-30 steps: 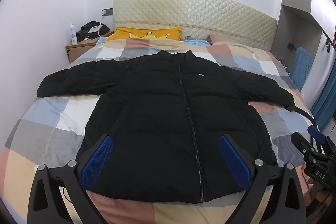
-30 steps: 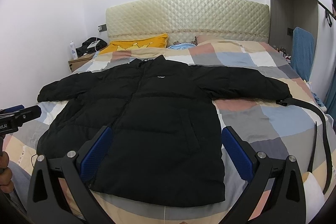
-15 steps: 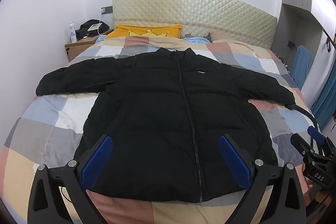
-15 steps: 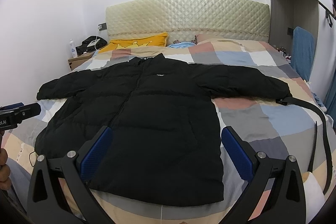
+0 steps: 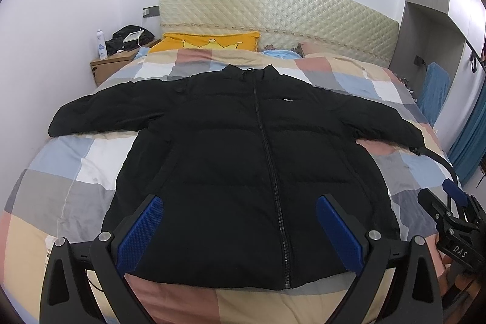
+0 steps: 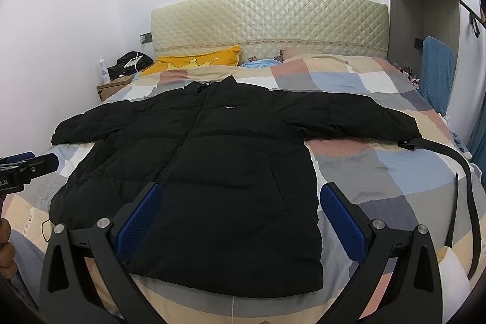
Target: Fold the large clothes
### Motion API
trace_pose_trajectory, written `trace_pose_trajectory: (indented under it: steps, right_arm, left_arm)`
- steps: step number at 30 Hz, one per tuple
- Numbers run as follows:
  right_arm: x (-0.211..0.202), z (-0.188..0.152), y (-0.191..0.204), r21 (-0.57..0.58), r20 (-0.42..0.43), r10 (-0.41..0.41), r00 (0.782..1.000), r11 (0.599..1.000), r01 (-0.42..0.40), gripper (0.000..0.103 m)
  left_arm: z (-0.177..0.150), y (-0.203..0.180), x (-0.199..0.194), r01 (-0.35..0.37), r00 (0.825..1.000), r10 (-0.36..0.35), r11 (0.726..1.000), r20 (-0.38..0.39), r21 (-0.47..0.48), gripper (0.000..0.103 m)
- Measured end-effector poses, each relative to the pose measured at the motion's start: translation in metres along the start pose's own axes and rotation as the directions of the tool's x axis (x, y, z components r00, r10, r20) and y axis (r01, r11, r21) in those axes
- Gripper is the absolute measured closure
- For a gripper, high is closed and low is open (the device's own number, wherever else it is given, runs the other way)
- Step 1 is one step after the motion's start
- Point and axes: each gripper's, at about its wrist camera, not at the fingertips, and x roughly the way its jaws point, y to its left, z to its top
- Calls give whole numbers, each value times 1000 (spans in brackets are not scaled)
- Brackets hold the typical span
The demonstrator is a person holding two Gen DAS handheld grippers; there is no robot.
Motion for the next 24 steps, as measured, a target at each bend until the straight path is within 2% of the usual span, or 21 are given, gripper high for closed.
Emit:
trace_pose_trajectory:
  steps: [14,20,24]
  right_arm:
    - [2,0,-4,9,0,9,1000,1000,-9,0]
    - [9,10,-16,29,6,5,1000,1000,-5,0]
    - [9,25,-23,29,39,-24,999,999,23,0]
  left_arm:
    - [2,0,0,5,1000,-5,1000,3,4,1]
    - [17,2,-3,-8,999,6,999,41,38,1]
    - [28,14,4,-3,999,3,1000,48,5,1]
